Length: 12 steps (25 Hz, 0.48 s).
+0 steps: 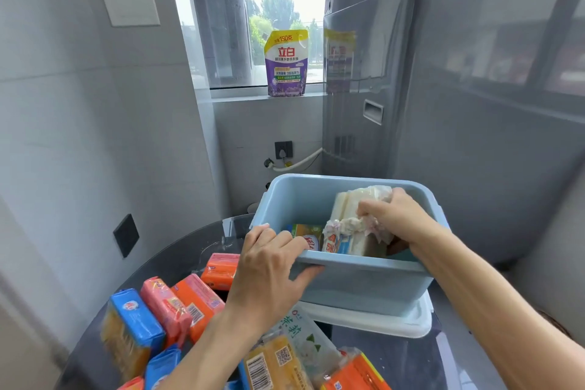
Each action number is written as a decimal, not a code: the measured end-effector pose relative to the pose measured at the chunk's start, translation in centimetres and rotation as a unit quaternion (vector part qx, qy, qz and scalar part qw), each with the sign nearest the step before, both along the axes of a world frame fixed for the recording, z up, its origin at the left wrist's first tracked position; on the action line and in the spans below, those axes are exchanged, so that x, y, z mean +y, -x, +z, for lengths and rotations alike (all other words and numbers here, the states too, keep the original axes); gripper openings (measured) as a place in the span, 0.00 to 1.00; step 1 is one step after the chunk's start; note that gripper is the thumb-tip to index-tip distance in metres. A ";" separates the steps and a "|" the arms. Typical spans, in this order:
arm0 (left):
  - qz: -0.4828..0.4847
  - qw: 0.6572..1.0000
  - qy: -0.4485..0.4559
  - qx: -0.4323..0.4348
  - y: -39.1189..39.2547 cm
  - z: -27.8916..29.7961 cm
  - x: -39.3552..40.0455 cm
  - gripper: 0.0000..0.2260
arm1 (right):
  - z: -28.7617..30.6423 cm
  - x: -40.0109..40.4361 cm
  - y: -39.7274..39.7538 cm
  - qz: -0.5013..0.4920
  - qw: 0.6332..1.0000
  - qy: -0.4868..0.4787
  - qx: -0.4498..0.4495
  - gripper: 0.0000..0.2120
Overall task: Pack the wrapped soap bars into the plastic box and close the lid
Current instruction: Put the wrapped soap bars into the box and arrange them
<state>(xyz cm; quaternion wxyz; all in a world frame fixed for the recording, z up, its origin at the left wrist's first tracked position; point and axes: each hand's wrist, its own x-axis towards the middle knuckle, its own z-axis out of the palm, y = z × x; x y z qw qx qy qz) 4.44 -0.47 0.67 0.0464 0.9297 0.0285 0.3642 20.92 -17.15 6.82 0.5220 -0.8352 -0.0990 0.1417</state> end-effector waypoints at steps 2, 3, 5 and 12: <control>0.005 1.000 0.000 -0.005 0.2 0.2 -0.2 0.12 | 0.2 0.1 -0.4 0.019 0.999 0.036 0.024 0.25; 0.001 1.000 0.002 -0.006 0.3 0.3 -0.3 0.12 | 0.4 0.1 -0.4 0.031 0.998 0.041 0.044 0.22; -0.008 1.000 0.001 -0.010 0.3 0.3 -0.2 0.12 | 0.6 0.5 -0.4 0.066 0.994 0.056 0.067 0.14; 0.002 1.000 -0.002 -0.022 0.1 -0.1 0.0 0.12 | -0.8 2.2 -0.9 0.043 0.992 0.105 -0.061 0.26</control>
